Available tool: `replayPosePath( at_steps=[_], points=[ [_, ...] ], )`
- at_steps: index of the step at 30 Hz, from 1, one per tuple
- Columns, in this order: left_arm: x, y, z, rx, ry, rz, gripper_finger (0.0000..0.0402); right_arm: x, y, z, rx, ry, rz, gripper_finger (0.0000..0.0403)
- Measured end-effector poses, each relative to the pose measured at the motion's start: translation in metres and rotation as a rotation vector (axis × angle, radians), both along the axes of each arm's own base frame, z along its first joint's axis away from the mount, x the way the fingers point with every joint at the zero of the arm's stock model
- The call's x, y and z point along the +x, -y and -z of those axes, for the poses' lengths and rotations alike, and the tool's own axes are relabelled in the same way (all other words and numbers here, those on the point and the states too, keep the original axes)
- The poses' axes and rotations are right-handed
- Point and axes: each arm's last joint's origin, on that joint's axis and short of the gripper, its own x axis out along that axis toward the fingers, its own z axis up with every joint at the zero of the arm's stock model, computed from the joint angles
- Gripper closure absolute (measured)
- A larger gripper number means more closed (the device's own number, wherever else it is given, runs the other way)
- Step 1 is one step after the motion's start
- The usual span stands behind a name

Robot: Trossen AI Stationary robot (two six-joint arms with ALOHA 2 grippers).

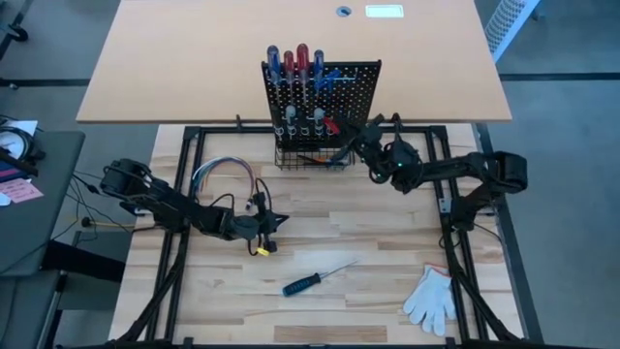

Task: Hang tools onto peg board
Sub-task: Hang the blue pick tool on the pegboard

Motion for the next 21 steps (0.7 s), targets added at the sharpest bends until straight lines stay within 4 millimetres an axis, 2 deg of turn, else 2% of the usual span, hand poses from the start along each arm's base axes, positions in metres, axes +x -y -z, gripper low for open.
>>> replayPosePath(
  at_steps=[12,21],
  points=[
    [0.000,0.000,0.000,-0.010,0.001,-0.005,0.0401,-0.006,0.029,0.007,0.115,0.027,-0.046,0.0403],
    [0.000,0.000,0.000,-0.017,0.006,-0.008,0.0401,-0.007,0.034,0.010,0.122,0.001,-0.049,0.0403]
  ],
)
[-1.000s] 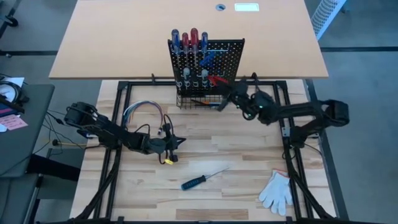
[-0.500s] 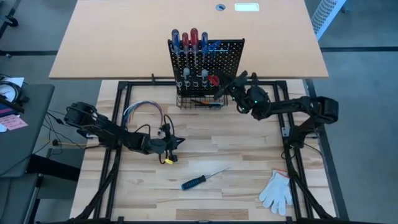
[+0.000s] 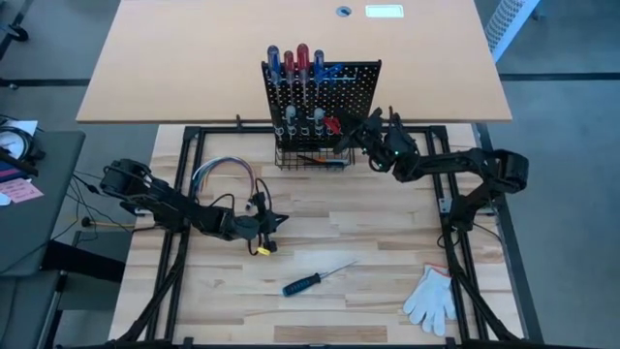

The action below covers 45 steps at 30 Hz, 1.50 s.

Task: Hang tools onto peg board
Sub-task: Hang the blue pick tool on the pegboard, then hang the dark blue screwdriver on the pegboard

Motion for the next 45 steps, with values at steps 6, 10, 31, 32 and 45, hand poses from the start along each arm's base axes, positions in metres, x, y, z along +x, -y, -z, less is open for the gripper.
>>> replayPosePath(
  at_steps=[6,10,31,32,45],
  points=[
    [0.000,0.000,0.000,0.000,0.000,0.000,0.0401,0.002,0.007,0.012,0.043,-0.059,0.010,0.0403],
    [0.000,0.000,0.000,-0.001,0.001,0.000,0.0401,0.006,0.011,0.020,0.052,-0.077,0.011,0.0399],
    [0.000,0.000,0.000,0.000,-0.003,0.000,0.0401,0.013,-0.008,0.024,-0.078,-0.276,0.007,0.0223],
    [0.000,0.000,0.000,0.000,-0.003,0.001,0.0401,0.012,-0.012,0.020,-0.100,-0.287,0.004,0.0216],
    [0.000,0.000,0.001,0.002,-0.009,0.001,0.0401,-0.017,-0.076,-0.027,-0.178,-0.448,-0.152,0.0206]
  ],
)
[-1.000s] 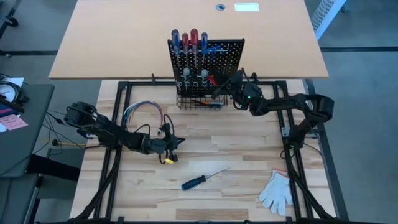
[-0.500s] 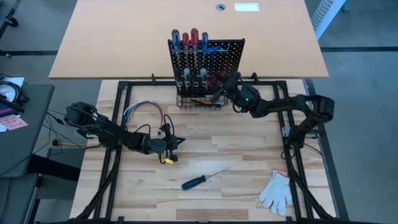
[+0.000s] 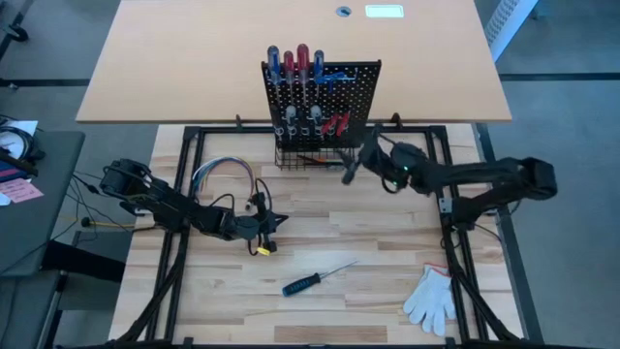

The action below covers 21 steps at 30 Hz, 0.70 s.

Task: Hang tools onto peg board
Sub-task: Hang the dark blue screwdriver on the pegboard

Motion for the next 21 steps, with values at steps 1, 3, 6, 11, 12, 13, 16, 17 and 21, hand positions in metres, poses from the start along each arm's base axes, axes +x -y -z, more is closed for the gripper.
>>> replayPosePath(
  at_steps=[1,3,6,11,12,13,16,17,21],
  points=[
    [0.000,0.000,0.000,0.000,0.000,0.000,0.0401,-0.003,-0.008,-0.001,0.003,-0.023,-0.026,0.0207],
    [0.000,0.000,0.000,0.001,-0.003,0.000,0.0401,-0.008,-0.025,-0.002,0.010,-0.082,-0.087,0.0210],
    [0.000,0.000,0.000,0.001,-0.006,0.000,0.0401,-0.012,-0.054,0.008,0.052,-0.154,-0.202,0.0211],
    [0.000,0.000,0.001,-0.005,-0.004,-0.002,0.0402,-0.010,-0.108,0.054,0.173,-0.309,-0.380,0.0211],
    [0.000,0.000,0.001,-0.007,-0.003,-0.003,0.0401,-0.010,-0.118,0.065,0.195,-0.338,-0.407,0.0211],
    [0.000,0.000,0.001,-0.009,-0.002,-0.004,0.0401,-0.009,-0.127,0.075,0.215,-0.363,-0.428,0.0211],
    [0.000,0.000,0.001,-0.011,-0.001,-0.005,0.0401,-0.003,-0.152,0.102,0.257,-0.431,-0.479,0.0211],
    [0.000,0.000,0.000,-0.011,0.000,-0.005,0.0402,-0.001,-0.160,0.110,0.263,-0.434,-0.495,0.0211],
    [0.000,0.000,0.000,-0.023,0.005,-0.011,0.0402,0.013,-0.180,0.135,0.260,-0.441,-0.536,0.0211]
  ],
)
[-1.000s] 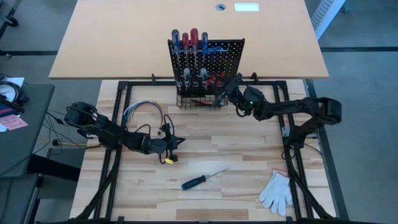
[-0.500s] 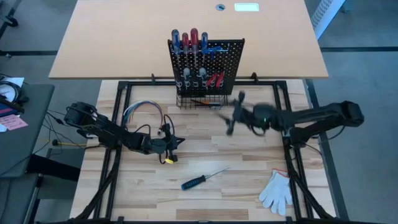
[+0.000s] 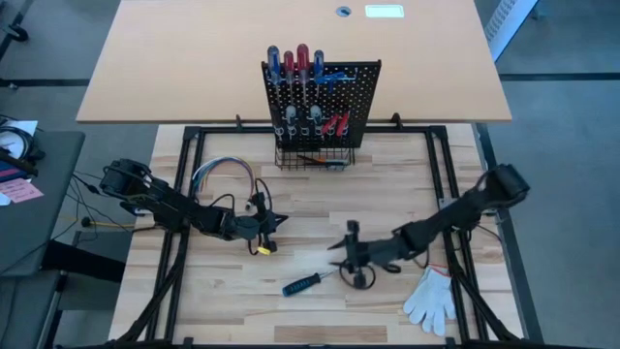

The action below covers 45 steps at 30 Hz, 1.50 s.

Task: Hang tools onto peg board
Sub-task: Hang the dark blue screwdriver on the pegboard

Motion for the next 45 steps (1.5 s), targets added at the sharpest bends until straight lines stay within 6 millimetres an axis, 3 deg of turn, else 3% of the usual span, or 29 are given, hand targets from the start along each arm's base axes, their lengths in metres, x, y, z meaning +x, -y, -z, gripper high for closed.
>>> replayPosePath(
  at_steps=[5,12,18,23,29,36,40,45],
  points=[
    [0.000,0.000,0.000,-0.012,0.003,-0.006,0.0402,0.022,-0.021,0.021,0.002,-0.011,-0.050,0.0211],
    [-0.001,0.000,0.002,-0.018,-0.020,-0.013,0.0402,0.064,-0.038,0.022,-0.055,-0.016,-0.096,0.0209],
    [-0.005,-0.001,0.008,-0.028,-0.077,-0.029,0.0402,0.074,-0.033,0.013,-0.020,-0.218,-0.196,0.0168],
    [-0.005,-0.002,0.008,-0.022,-0.075,-0.026,0.0402,0.083,-0.023,0.023,0.017,-0.246,-0.229,0.0131],
    [-0.005,-0.002,0.008,-0.025,-0.074,-0.028,0.0402,0.093,-0.012,0.028,0.080,-0.223,-0.278,0.0127],
    [-0.004,-0.002,0.007,-0.031,-0.068,-0.033,0.0402,0.095,-0.012,0.063,0.101,-0.310,-0.314,0.0128],
    [-0.005,-0.002,0.007,-0.035,-0.066,-0.035,0.0402,0.095,-0.012,0.067,0.104,-0.323,-0.312,0.0155],
    [-0.005,-0.002,0.007,-0.035,-0.066,-0.035,0.0402,0.096,-0.004,0.069,0.107,-0.353,-0.283,0.0260]
  ],
)
